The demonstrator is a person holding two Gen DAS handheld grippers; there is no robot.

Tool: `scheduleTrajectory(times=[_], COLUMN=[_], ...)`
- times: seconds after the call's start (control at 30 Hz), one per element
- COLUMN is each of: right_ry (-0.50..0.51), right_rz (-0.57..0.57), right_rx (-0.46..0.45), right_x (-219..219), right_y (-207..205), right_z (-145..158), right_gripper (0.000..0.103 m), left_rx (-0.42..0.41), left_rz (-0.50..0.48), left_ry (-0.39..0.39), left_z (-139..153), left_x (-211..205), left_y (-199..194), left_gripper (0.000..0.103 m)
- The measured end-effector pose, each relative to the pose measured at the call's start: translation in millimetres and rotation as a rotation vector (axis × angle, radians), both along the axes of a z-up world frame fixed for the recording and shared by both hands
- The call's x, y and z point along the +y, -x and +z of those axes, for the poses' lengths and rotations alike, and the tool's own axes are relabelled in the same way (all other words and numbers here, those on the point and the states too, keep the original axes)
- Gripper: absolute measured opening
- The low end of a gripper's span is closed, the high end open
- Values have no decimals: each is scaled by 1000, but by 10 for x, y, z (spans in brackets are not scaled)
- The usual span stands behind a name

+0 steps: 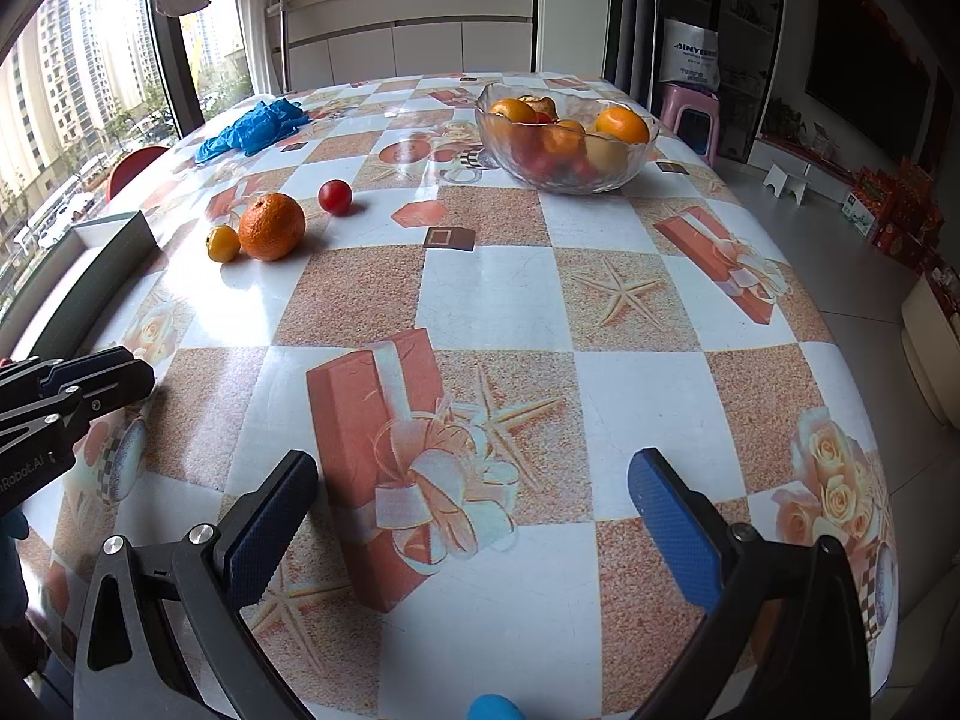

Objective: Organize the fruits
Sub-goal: 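Grasp a small orange fruit with the left tool, then grasp the large orange with the right tool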

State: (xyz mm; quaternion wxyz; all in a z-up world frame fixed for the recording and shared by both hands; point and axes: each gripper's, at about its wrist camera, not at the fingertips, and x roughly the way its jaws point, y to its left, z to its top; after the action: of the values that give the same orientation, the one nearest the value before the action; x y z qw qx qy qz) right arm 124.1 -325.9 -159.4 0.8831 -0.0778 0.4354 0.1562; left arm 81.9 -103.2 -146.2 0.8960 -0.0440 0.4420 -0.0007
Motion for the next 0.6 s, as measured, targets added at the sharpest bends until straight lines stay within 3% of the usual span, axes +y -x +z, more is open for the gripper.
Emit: scheduleTrajectory(times=[0.37, 0.6], right_ry=[-1, 3], right_rz=[1, -1], right_rx=[0, 3], right_x=[-1, -1], right_y=[5, 0], right_z=[-4, 1], right_gripper=[103, 103], left_rx=[-12, -12], left_rz=[-4, -2], left_ry=[-60, -48], left_z=[-6, -13], left_x=[-85, -89], left_y=[62, 79], left_gripper=[24, 24])
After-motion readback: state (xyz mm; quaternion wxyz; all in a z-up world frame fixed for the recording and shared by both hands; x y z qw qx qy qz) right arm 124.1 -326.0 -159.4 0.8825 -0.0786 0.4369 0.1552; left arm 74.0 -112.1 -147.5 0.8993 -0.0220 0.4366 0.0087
